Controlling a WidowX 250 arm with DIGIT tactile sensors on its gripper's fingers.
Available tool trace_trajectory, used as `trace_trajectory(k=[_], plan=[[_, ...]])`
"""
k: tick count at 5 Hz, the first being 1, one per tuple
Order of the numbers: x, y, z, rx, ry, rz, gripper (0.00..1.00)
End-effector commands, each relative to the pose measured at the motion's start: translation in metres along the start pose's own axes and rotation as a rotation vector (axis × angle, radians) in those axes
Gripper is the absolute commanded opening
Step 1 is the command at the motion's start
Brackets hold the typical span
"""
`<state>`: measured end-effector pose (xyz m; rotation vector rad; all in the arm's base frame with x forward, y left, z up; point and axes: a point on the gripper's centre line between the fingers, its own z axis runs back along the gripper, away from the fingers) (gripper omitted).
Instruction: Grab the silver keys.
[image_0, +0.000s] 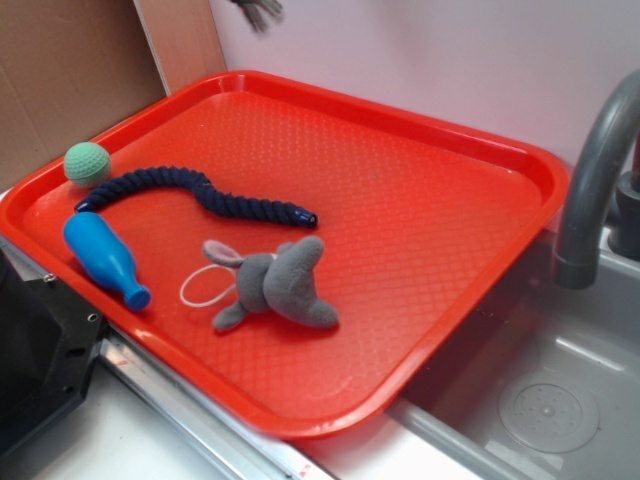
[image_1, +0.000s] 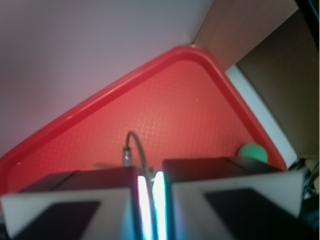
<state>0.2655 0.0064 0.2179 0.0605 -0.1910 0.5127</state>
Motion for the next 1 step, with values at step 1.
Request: trace_trajectory(k=[1], plan=[[-0.0245, 0.0044, 0.0207, -0.057, -0.044, -0.142, 0.00]])
